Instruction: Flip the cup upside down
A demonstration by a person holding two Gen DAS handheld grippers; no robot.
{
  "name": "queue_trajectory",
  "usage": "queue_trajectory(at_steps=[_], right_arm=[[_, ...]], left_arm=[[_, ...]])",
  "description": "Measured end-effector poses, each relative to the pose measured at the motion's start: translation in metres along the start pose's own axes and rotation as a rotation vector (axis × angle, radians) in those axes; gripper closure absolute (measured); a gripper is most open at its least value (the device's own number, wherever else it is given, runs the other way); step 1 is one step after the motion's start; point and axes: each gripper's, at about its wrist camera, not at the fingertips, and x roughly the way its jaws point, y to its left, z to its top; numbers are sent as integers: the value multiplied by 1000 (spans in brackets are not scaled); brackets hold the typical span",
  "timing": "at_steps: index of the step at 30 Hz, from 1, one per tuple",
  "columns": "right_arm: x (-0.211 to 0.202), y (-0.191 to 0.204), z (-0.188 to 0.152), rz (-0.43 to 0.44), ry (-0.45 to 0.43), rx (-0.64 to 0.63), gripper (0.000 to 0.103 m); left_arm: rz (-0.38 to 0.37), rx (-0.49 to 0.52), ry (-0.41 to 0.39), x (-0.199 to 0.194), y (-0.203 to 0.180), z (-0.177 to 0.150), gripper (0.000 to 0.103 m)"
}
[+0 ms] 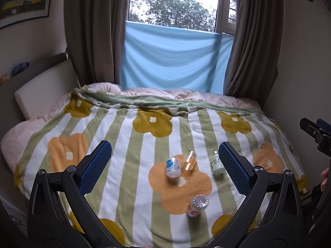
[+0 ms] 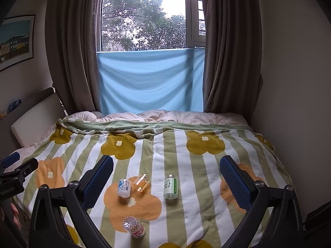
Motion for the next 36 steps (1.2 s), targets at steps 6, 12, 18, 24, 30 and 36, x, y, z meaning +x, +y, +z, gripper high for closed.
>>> queue_trajectory(at_steps=[6, 12, 18, 24, 30, 36], right_arm=[[0, 0, 2, 0, -4, 0, 0], [-3, 2, 11, -3, -24, 2, 0], [-5, 2, 11, -3, -27, 2, 0], [-8, 2, 14, -5, -36, 2, 0], [-11, 0, 17, -9, -44, 2, 0], [-16, -1, 21, -10, -57, 2, 0]], left_arm=[[1, 1, -3, 0, 0, 0, 0], [-1, 5, -14, -4, 1, 2, 0], [0, 15, -33, -9, -1, 5, 0], [4, 27, -68, -16, -5, 6, 0], [67, 54, -154, -31, -11, 9, 0], [53, 28, -172, -34, -10, 9, 0]])
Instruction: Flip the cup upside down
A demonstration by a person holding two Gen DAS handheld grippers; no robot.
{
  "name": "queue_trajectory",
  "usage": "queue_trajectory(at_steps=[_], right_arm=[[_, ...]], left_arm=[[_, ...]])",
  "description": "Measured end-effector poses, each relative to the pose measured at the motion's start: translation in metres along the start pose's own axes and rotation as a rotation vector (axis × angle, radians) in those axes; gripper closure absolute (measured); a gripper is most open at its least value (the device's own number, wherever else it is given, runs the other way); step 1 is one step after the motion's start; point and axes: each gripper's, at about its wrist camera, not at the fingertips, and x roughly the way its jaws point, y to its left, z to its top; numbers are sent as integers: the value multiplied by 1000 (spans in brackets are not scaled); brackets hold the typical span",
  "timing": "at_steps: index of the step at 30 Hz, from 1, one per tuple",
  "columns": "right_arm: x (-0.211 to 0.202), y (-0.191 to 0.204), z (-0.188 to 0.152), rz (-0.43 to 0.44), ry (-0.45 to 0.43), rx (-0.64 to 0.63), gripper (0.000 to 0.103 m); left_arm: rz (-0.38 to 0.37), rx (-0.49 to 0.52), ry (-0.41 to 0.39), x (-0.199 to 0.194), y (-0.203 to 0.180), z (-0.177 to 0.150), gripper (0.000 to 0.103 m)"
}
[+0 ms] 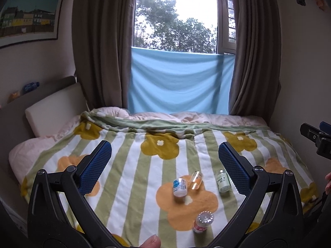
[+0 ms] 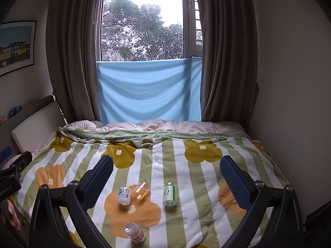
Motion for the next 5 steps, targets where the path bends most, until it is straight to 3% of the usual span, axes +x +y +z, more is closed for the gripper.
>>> queue_trajectory(at_steps=[5], right_arm=[[-1, 1, -2, -2, 0, 0, 0]], left_arm=[[12, 16, -20, -5, -3, -3, 0]])
